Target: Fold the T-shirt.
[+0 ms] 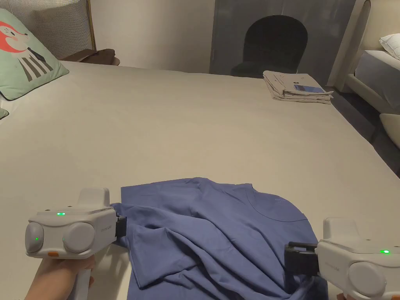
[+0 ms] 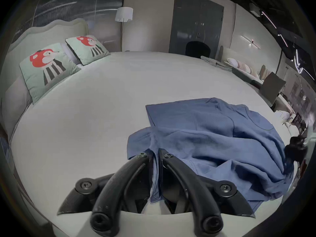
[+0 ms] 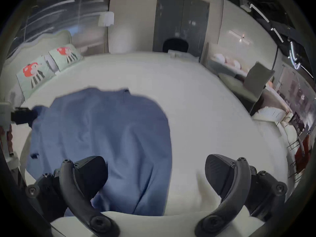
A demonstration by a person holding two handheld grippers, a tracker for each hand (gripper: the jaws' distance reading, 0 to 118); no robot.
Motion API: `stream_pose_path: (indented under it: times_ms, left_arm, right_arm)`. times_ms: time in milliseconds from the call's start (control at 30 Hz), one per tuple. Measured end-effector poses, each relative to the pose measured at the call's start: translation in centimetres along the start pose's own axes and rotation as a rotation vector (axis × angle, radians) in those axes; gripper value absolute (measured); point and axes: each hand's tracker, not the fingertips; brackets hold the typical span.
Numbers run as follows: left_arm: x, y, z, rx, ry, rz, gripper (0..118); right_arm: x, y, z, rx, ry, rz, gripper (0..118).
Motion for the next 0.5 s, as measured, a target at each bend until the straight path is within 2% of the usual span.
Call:
stream_pose_path:
  times_ms: [33, 67, 100, 133, 167, 200, 233, 300, 500]
  left_arm:
    - [0.1, 0.0, 0.2, 0.007, 0.000, -0.002, 2]
    - [0.1, 0.0, 0.4, 0.014, -0.002, -0.002, 2]
    - [0.1, 0.0, 0.7, 0.020, -0.007, -0.001, 2]
    - [0.1, 0.1, 0.9, 0.026, -0.011, 0.002, 2]
    - [0.0, 0.2, 1.0, 0.032, -0.016, 0.004, 2]
    - [0.1, 0.3, 1.3, 0.042, -0.019, 0.004, 2]
    - [0.1, 0.5, 1.8, 0.056, -0.023, 0.003, 2]
    - [0.2, 1.1, 2.8, 0.091, -0.029, -0.003, 2]
    - [0.4, 6.0, 8.5, 0.265, -0.069, 0.025, 2]
  right_arm:
    - [-0.1, -0.4, -0.2, -0.023, 0.021, -0.018, 113]
    - [0.0, -0.7, -0.3, -0.025, 0.037, -0.041, 104]
    - [0.1, -0.9, -0.4, -0.026, 0.055, -0.063, 89]
    - [-0.2, -1.0, -0.2, -0.023, 0.087, -0.086, 66]
    - [-0.4, -1.0, 0.1, -0.010, 0.126, -0.095, 51]
    - [-0.6, -0.9, 0.5, 0.006, 0.116, -0.080, 35]
    - [-1.1, -0.6, 1.0, 0.048, 0.091, -0.041, 14]
    - [-1.5, 0.1, 2.3, 0.112, 0.087, -0.017, 13]
    - [-0.4, 4.8, 8.2, 0.320, 0.118, -0.045, 12]
